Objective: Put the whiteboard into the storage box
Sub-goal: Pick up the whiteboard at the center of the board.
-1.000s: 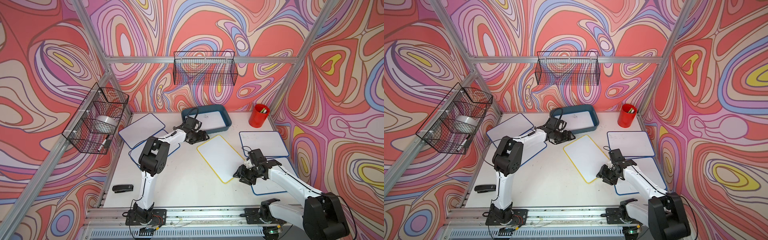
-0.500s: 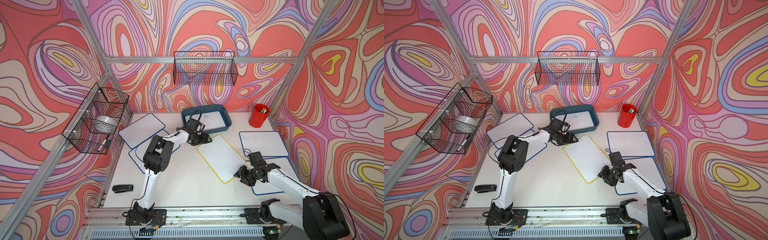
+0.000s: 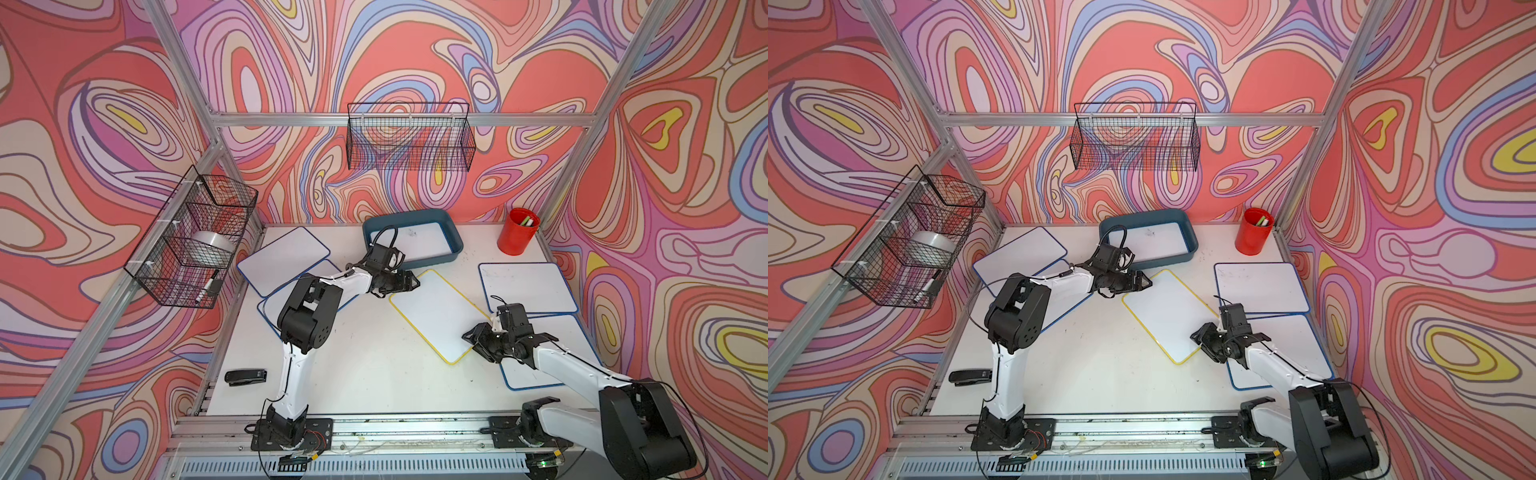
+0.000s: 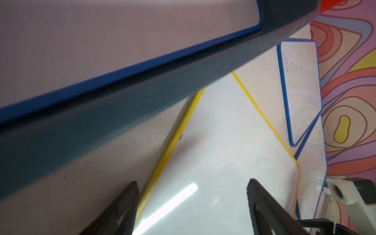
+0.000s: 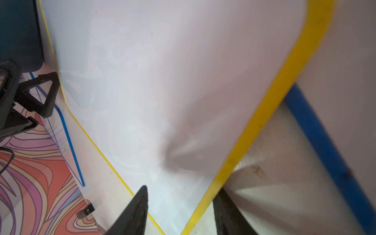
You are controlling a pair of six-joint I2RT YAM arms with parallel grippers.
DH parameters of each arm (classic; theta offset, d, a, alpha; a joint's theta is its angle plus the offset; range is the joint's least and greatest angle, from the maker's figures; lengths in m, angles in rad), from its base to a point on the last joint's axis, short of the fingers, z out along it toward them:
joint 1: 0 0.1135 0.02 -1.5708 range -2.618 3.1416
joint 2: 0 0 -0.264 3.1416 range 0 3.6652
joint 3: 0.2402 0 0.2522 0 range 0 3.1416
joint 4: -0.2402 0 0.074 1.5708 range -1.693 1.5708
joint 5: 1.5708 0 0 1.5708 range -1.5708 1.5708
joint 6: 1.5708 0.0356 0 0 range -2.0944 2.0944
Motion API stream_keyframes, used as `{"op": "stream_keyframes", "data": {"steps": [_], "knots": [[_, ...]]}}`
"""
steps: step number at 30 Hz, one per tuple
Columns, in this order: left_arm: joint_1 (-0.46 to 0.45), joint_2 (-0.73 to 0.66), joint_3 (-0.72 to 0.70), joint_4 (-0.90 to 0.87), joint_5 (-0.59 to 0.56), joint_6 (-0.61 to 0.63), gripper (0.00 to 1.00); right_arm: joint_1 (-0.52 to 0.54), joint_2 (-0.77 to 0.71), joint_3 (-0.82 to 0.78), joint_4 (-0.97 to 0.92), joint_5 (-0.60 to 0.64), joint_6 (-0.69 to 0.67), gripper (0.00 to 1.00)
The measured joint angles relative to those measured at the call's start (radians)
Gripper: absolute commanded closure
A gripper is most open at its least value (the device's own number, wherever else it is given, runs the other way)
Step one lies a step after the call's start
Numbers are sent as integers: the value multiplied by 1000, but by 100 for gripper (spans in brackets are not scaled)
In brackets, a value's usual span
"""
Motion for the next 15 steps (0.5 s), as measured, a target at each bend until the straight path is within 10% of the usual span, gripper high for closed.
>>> {"op": "stream_keyframes", "data": {"steps": [15], "knots": [[-2,-135,-180,5,-52,-9,20,-14,-76,-27,43,-14,-21,55]]}}
